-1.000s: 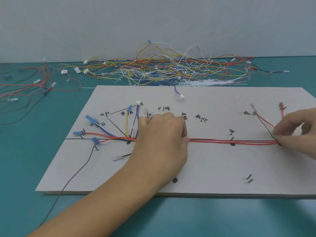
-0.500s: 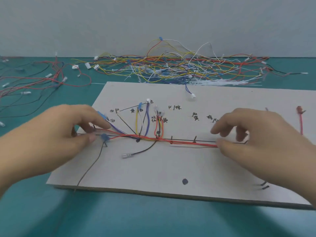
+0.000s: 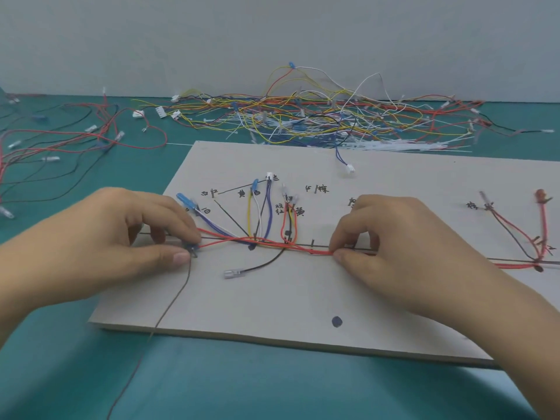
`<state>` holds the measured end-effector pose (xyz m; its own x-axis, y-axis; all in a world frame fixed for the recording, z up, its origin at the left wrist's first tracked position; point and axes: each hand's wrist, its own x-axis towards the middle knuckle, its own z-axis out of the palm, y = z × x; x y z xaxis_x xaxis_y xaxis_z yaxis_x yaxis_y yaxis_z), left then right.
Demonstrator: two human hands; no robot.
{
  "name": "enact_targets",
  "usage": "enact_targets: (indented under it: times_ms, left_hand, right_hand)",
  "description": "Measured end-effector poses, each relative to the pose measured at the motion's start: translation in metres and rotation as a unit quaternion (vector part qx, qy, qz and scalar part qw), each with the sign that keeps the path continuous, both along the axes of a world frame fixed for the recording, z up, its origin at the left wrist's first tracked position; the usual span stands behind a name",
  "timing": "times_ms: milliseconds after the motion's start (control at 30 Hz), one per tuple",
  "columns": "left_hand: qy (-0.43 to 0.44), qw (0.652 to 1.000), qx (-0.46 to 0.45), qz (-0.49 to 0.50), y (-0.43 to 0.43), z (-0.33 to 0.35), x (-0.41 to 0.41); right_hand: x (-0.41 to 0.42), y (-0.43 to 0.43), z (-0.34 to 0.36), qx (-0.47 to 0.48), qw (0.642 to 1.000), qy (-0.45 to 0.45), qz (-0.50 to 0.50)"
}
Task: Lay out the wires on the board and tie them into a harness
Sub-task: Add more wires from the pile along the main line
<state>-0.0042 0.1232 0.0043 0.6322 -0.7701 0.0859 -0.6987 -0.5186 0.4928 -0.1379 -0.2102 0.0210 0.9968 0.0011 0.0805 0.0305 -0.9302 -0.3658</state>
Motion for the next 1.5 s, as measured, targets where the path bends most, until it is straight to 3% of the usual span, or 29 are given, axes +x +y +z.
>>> enact_targets:
  times_ms: [267,467,667,1067,1500]
  left_hand:
    - [-0.071,0.997,-0.016,0.009,-0.006,-0.009,0.006]
    - [-0.056,0.997,-0.051,0.011,-0.014,-0.01,-0.003]
    - [-0.103,0.992,-0.063,0.024,-0.024,-0.012,-0.019]
    - [-0.063,0.994,-0.071,0.057,-0.026,-0.013,-0.015]
    - [-0.085,0.988,-0.08,0.097,-0.028,-0.015,-0.029]
  right_hand:
    - [0.001,0.001,-0.003,0.024,1.0,0.004,0.0]
    - [0.0,0.0,-0.004,0.033,0.999,0.004,0.002]
    - [0.0,0.002,-0.002,0.04,0.999,0.01,0.005]
    - [0.014,0.02,-0.001,0.037,0.999,-0.02,0.016]
    - [0.03,0.033,-0.002,0.061,0.997,0.001,0.047]
